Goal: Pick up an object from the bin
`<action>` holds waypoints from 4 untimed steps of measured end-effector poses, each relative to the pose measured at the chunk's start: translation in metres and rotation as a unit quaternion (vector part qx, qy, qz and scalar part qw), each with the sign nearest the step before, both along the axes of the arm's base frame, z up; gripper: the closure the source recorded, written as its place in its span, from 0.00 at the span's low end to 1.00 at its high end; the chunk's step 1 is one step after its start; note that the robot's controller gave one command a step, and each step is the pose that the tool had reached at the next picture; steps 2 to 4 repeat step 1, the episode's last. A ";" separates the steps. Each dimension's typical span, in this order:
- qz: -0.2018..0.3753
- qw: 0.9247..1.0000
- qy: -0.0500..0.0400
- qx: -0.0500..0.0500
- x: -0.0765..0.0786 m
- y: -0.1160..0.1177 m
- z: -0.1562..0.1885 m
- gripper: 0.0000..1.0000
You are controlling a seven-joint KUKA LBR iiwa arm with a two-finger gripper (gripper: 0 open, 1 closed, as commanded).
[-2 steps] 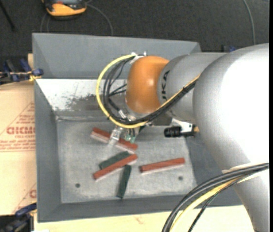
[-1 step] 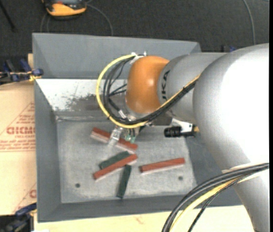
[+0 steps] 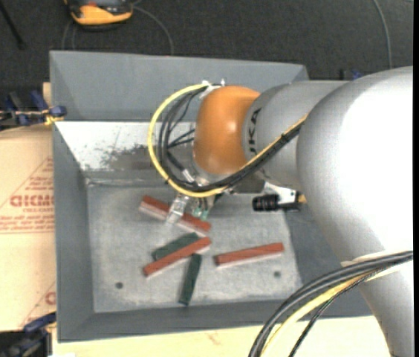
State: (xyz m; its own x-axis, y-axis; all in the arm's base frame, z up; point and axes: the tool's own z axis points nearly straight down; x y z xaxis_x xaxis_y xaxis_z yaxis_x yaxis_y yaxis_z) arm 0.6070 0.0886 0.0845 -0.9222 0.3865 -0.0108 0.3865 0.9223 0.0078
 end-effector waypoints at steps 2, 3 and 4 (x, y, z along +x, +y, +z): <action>0.000 1.000 0.004 -0.001 -0.002 -0.001 0.006 1.00; 0.000 1.000 0.004 -0.001 -0.002 -0.001 0.006 1.00; 0.000 1.000 0.004 -0.001 -0.002 -0.001 0.006 1.00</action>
Offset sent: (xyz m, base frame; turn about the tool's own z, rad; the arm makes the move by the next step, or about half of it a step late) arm 0.0000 -0.0001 0.0236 0.0000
